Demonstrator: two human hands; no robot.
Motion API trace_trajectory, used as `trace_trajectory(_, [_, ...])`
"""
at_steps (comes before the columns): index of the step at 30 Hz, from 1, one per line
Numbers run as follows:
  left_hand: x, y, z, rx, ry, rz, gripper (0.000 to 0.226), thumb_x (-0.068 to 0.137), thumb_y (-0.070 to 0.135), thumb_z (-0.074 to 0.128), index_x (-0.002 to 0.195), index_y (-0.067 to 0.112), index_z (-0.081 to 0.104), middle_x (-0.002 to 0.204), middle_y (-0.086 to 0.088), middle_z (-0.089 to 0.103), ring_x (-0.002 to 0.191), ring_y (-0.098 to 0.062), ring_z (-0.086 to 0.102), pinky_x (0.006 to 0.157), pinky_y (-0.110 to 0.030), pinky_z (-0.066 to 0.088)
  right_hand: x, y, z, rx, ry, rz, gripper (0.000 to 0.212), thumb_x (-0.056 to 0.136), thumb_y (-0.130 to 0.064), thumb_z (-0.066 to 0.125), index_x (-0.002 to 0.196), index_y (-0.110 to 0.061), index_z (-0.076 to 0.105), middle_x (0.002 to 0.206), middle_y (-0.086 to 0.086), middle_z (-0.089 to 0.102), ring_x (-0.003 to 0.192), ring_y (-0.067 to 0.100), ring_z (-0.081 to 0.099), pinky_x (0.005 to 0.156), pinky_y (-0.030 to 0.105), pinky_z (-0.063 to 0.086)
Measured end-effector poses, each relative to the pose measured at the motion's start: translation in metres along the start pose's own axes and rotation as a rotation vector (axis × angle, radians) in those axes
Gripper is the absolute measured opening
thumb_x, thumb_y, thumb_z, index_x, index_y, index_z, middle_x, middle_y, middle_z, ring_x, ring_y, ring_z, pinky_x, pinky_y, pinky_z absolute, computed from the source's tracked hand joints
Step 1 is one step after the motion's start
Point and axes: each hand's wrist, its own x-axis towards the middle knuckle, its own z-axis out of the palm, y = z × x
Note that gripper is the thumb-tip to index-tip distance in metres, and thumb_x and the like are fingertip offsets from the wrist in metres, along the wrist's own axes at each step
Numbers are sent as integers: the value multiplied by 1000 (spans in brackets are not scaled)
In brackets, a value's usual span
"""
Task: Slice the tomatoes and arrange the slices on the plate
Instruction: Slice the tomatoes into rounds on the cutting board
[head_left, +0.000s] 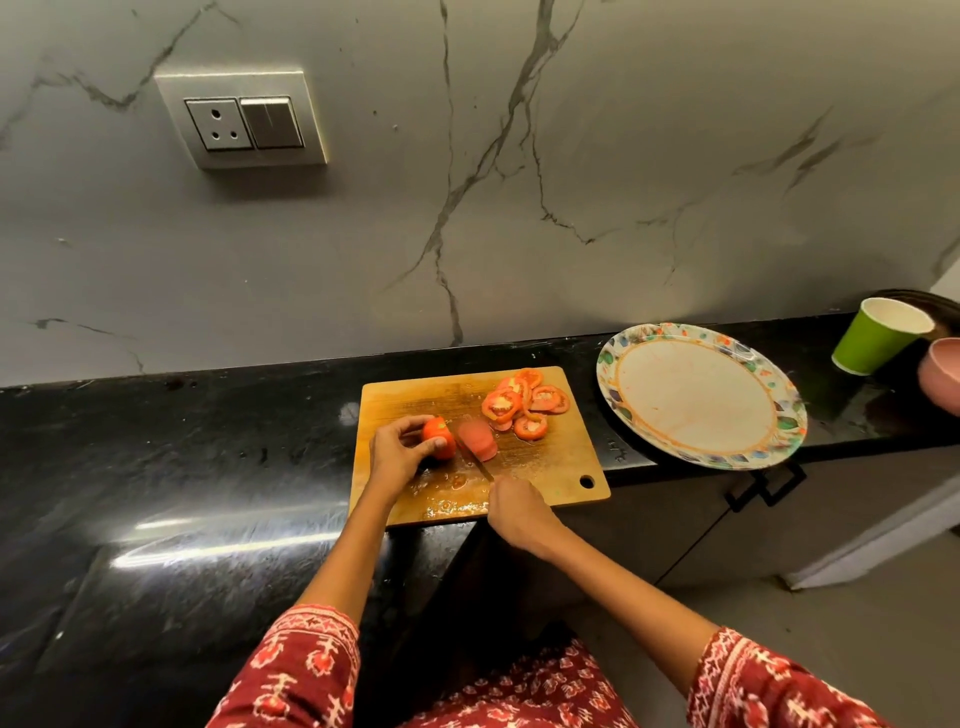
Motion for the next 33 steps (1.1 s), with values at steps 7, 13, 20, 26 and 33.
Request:
trace_trajectory(7, [-7,1,3,-47,3,-5,45,66,4,79,108,5,65,114,-10,63,106,-19,56,87,-28,48,1,-23,-17,58,121,-83,30,100,-16,32,104,4,54,105,25,62,97,39,59,74,38,44])
trace_trajectory(13, [-7,5,3,-44,8,-27,44,66,3,78,108,4,65,116,-11,62,108,-21,56,87,-26,47,0,-34,-15,27,104,-54,28,98,-13,34,110,3,53,112,24,61,105,38,58,79,37,45])
trace_trajectory(20, [-6,5,5,-33,20,-28,44,66,5,79,107,4,66,114,-11,64,107,-22,57,91,-31,48,1,-35,-13,16,89,-43,28,98,-14,33,113,3,51,114,23,59,105,37,57,75,36,43])
trace_trajectory(26, [-4,4,4,-14,23,-34,44,64,7,80,106,4,66,112,-12,65,107,-24,58,94,-39,49,1,-38,-10,24,86,-21,27,98,-14,32,114,2,48,114,22,58,105,36,56,72,34,38])
trace_trajectory(33, [-2,6,5,2,52,-45,40,65,6,79,103,4,67,110,-12,66,105,-24,59,92,-36,49,4,-41,-8,1,95,-13,27,99,-12,32,116,2,47,114,21,58,107,36,56,72,33,36])
